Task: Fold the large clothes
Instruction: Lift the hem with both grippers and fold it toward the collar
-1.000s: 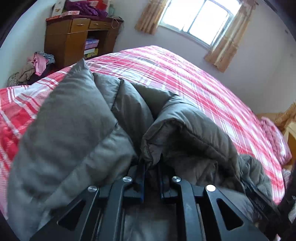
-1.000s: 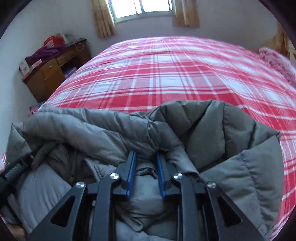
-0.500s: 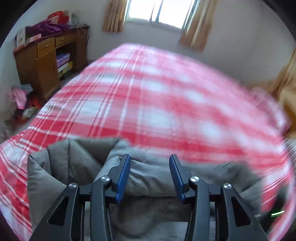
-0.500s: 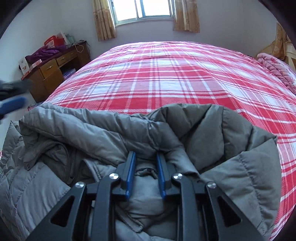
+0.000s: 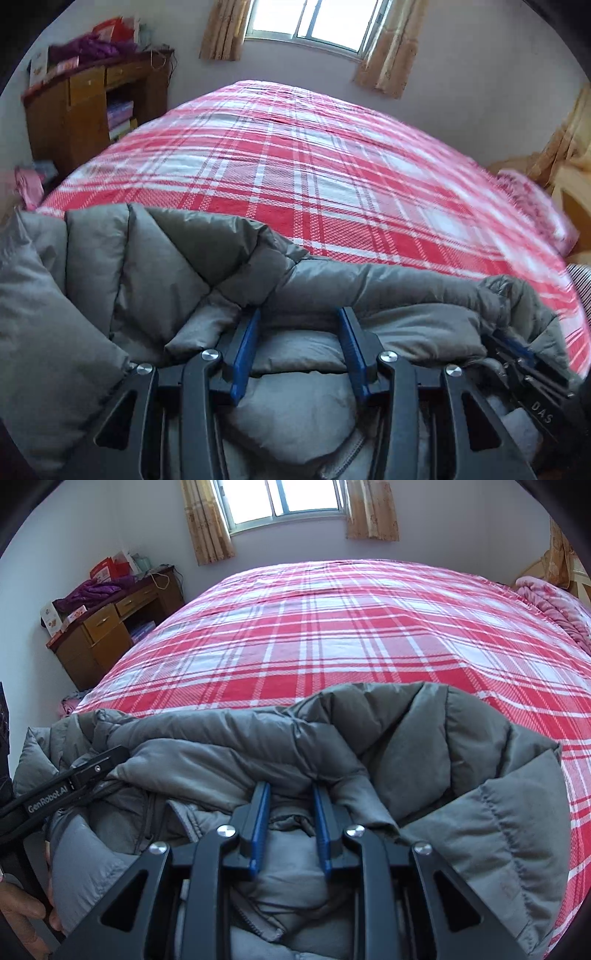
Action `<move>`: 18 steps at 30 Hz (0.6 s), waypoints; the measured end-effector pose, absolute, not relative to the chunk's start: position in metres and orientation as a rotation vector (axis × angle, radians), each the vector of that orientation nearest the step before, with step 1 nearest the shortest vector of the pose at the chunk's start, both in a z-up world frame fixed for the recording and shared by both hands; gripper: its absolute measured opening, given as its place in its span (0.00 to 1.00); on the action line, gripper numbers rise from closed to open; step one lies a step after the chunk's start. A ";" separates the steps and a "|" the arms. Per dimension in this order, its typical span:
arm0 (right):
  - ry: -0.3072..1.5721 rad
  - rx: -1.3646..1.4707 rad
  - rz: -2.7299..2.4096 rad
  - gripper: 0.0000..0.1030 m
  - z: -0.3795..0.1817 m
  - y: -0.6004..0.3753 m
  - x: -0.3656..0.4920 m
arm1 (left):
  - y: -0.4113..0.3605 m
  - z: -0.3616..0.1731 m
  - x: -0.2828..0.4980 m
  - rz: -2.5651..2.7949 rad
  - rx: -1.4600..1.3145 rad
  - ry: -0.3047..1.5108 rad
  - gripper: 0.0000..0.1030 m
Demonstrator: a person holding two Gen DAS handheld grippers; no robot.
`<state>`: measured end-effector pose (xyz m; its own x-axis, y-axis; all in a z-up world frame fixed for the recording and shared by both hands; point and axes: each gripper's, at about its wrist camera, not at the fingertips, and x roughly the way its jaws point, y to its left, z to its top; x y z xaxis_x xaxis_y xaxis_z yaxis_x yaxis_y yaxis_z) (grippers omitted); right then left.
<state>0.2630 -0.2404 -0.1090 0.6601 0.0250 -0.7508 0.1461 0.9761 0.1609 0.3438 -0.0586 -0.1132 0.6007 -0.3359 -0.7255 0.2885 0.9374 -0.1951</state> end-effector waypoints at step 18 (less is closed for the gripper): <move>0.868 0.154 -0.097 0.25 -0.107 -0.233 0.269 | -0.060 -0.098 0.332 -0.329 0.024 0.869 0.43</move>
